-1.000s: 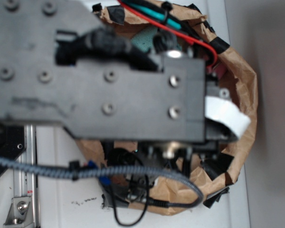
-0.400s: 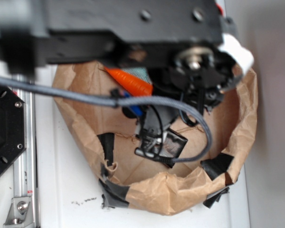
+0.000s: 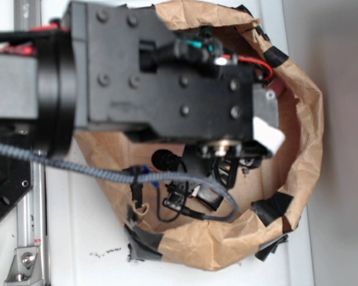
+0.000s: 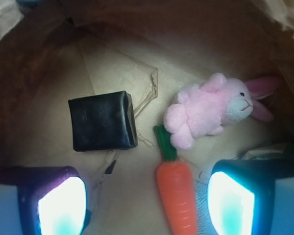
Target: Grab the black box.
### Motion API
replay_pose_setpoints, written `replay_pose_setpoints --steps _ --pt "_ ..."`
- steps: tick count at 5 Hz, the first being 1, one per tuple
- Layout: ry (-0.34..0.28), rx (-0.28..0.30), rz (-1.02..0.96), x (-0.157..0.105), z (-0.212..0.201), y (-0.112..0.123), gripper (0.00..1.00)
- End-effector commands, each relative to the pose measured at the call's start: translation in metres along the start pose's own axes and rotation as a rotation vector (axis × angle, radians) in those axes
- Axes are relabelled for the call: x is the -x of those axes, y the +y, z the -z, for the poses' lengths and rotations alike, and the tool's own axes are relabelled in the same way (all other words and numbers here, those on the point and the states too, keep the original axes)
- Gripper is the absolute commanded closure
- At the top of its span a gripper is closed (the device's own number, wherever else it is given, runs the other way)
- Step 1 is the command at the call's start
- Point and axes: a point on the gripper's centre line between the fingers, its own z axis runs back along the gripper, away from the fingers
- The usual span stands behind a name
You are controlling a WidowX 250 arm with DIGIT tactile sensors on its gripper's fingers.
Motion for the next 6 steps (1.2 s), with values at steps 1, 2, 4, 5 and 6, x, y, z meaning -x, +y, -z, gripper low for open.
replay_pose_setpoints --steps 1,2,4,5,6 --pt "-0.025 -0.012 0.012 -0.005 -0.006 -0.006 0.0" --pt "-0.025 -0.012 0.012 -0.005 -0.006 -0.006 0.0" --pt "-0.008 -0.058 0.013 -0.007 0.014 -0.013 0.0" --pt "0.012 -0.073 0.022 -0.013 0.027 -0.021 0.0" --pt "-0.003 -0.039 0.054 -0.017 0.03 -0.032 0.0"
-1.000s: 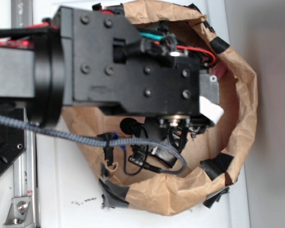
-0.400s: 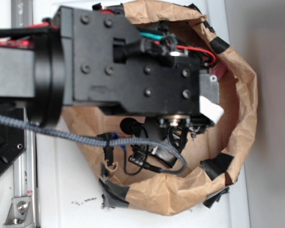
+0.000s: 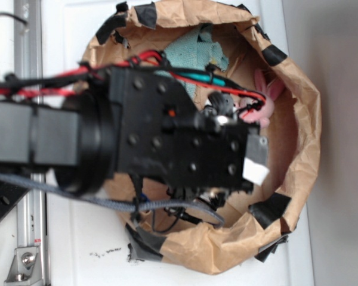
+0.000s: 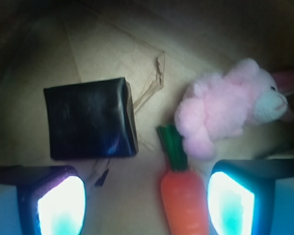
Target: Grab the black box.
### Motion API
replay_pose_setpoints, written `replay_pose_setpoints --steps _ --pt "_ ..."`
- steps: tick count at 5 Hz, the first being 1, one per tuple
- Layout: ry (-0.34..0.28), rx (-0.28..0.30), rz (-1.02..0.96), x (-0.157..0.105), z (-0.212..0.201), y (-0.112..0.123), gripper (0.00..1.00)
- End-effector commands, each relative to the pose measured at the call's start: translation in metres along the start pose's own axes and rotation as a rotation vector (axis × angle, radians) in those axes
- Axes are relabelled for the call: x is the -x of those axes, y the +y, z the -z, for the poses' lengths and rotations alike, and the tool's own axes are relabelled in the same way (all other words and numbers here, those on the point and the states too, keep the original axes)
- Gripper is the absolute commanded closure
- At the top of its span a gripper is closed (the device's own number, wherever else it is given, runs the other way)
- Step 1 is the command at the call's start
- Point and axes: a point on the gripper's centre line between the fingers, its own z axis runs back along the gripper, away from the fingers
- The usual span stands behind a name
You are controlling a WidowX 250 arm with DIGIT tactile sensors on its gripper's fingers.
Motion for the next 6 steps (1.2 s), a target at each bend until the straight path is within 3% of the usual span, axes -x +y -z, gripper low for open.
replay_pose_setpoints --steps 1,4,5,6 --pt "-0.078 0.027 0.024 -0.014 -0.007 -0.018 0.0" --pt "-0.06 0.075 0.013 -0.026 0.034 -0.01 0.0" --pt "-0.092 0.171 0.026 -0.026 0.039 -0.015 0.0" --pt "-0.114 0.21 0.059 -0.028 0.038 -0.028 0.0"
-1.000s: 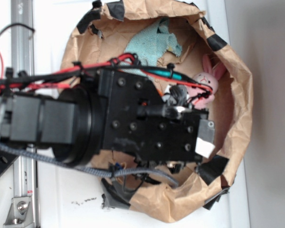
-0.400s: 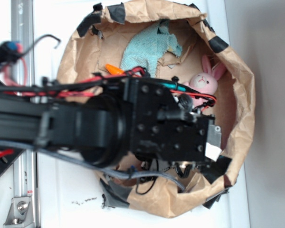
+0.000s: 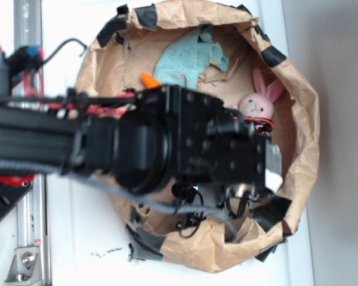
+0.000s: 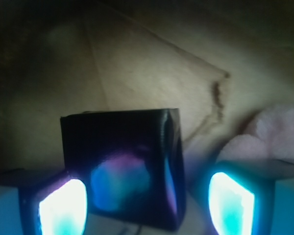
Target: Grab the black box.
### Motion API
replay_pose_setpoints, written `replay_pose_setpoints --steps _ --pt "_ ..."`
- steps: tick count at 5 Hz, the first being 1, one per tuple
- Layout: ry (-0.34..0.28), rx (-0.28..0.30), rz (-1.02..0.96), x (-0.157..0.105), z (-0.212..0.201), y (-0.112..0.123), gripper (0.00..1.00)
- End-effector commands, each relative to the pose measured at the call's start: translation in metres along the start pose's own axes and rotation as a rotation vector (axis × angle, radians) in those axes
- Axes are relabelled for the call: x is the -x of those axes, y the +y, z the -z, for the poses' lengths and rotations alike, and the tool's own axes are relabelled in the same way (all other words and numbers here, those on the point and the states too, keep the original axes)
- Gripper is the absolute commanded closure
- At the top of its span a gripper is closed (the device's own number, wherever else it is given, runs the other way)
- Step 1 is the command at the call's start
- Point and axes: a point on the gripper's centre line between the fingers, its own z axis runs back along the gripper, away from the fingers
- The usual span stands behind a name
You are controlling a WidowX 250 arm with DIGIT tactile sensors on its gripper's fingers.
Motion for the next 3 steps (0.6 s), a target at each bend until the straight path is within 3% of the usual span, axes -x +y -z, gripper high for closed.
replay_pose_setpoints --steps 1,3 --pt "-0.038 0.025 0.062 -0.01 0.012 -0.025 0.0" --pt "-0.039 -0.026 0.141 -0.017 0.014 -0.037 0.0"
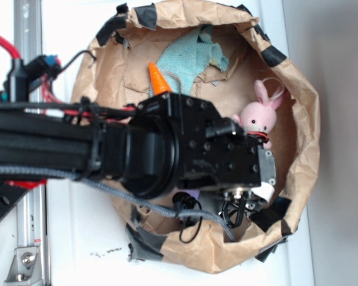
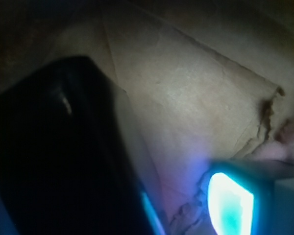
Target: Grab the black box.
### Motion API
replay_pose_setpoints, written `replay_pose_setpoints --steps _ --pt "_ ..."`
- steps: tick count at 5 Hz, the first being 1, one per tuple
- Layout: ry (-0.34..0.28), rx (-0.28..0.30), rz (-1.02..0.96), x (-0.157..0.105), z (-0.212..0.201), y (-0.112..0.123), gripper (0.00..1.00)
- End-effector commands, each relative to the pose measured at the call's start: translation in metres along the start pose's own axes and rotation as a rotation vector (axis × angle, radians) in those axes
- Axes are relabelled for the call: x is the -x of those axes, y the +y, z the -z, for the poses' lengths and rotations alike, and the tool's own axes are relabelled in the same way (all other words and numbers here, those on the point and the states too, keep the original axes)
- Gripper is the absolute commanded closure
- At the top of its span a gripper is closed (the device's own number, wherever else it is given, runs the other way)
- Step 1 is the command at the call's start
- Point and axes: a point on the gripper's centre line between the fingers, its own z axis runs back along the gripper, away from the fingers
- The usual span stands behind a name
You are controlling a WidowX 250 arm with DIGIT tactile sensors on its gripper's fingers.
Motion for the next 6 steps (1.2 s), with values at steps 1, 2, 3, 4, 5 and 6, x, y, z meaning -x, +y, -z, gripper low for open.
replay_pose_setpoints --steps 1,2,3,4,5,6 --pt "-0.084 -0.102 0.181 -0.016 -0.021 -0.015 0.0" --pt "-0.132 -0.089 0.208 -0.018 -0.039 -0.016 0.0" --pt "-0.166 -0.068 0.202 -0.016 -0.047 -0.017 0.39" --pt "-0.178 -0.031 0.168 -0.015 -0.047 -0.011 1.0" --pt "-0.17 -0.036 0.15 -0.014 -0.044 -0.008 1.0" --pt "-0.147 -0.061 0.121 -0.01 -0.043 -0.003 1.0"
